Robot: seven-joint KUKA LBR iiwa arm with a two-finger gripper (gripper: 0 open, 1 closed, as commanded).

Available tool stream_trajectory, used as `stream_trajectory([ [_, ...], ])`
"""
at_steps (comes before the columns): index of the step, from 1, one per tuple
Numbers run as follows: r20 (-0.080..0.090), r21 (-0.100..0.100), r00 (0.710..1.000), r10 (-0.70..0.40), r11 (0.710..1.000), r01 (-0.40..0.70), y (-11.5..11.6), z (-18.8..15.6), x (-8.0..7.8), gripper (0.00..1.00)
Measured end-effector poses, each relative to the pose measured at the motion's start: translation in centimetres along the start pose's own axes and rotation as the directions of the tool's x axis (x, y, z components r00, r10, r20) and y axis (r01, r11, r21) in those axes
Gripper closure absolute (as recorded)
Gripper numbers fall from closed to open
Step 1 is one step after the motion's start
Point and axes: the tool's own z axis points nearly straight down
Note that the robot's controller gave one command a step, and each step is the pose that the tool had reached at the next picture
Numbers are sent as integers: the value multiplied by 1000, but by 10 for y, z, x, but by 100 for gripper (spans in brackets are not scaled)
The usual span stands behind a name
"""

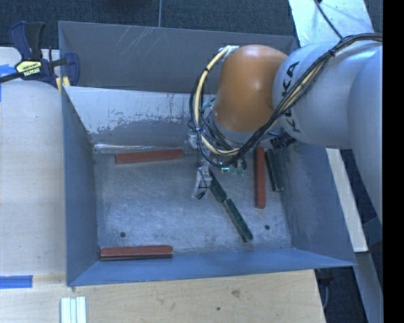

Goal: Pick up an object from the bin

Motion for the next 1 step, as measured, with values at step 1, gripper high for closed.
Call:
stream_trajectory([
  [1,7,4,868,-497,868,497,-69,49,10,0],
])
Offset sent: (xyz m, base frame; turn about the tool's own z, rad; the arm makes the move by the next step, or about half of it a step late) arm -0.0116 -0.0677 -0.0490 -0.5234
